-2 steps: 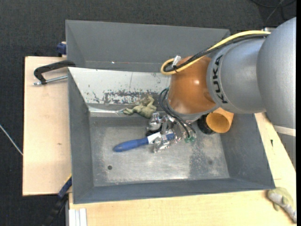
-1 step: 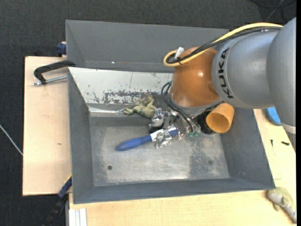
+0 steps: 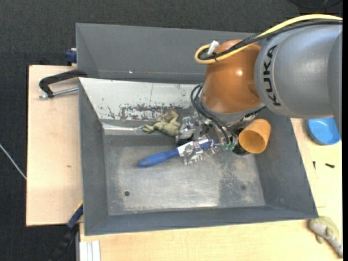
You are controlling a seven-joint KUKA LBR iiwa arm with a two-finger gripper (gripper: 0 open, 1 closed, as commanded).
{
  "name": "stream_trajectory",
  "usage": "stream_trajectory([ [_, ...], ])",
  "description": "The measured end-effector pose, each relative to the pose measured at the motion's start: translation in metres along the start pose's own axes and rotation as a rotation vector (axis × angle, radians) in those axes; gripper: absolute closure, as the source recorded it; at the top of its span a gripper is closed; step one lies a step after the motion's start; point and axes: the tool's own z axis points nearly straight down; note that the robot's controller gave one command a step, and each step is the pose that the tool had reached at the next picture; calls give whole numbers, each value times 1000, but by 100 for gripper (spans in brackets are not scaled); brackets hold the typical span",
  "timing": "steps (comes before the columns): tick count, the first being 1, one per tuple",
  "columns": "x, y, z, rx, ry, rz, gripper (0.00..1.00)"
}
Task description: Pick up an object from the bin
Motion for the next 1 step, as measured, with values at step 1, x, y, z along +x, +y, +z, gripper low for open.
stream_trajectory([
  [1,-2,1,-34,0,0,0,100],
])
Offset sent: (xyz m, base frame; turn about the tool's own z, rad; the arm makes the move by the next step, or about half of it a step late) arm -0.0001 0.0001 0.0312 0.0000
